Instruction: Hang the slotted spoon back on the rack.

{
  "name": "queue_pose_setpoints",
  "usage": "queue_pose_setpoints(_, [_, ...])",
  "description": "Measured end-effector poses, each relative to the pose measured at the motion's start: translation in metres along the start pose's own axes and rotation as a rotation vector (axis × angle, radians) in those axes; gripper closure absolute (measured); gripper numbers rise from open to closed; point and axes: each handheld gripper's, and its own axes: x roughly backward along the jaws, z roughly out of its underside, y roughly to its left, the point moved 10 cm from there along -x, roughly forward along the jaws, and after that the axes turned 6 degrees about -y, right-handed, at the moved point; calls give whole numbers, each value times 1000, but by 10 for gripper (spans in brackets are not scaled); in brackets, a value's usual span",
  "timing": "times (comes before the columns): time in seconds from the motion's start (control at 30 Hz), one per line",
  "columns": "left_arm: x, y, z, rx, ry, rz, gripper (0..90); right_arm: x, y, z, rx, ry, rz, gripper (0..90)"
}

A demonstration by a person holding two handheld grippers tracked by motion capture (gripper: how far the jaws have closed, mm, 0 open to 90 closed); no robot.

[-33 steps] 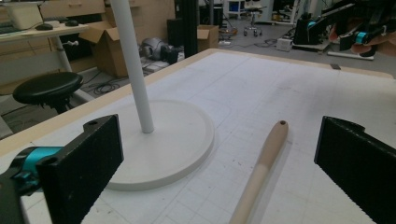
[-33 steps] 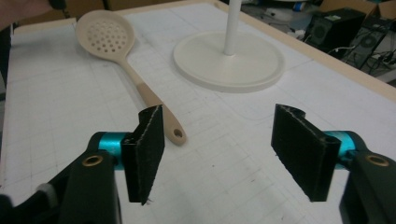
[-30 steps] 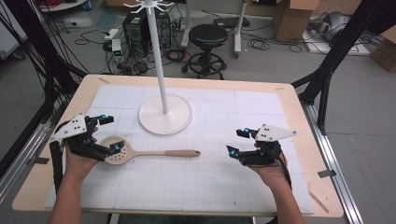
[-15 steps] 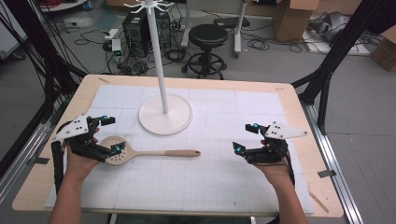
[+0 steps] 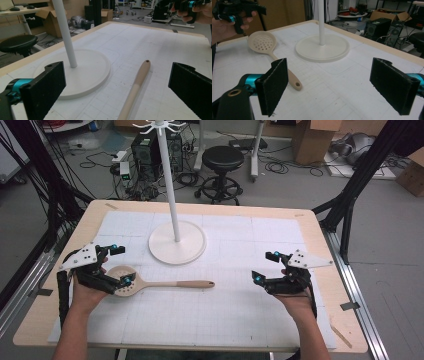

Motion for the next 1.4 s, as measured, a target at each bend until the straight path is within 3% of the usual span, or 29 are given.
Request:
queue_pose_setpoints(0.17, [-1, 0, -1, 1, -8, 8, 18, 0, -1, -1, -3, -1, 7, 148])
queue_pose_setpoints(0.47, [-13, -10, -5, -15, 33, 55, 18, 3, -2, -1, 6, 6, 15, 148])
queue_pose_setpoints(0.67, [-32, -18, -4, -34, 105, 100, 45, 4, -7, 2, -4, 11, 26, 148])
queue_pose_setpoints(1.17, [-78, -39, -3, -102, 274, 218, 248, 2, -5, 4, -4, 20, 22, 149])
queue_pose_setpoints(1.4, [-93, -44, 7, -136, 379, 254, 308, 1, -4, 5, -5, 24, 17, 149])
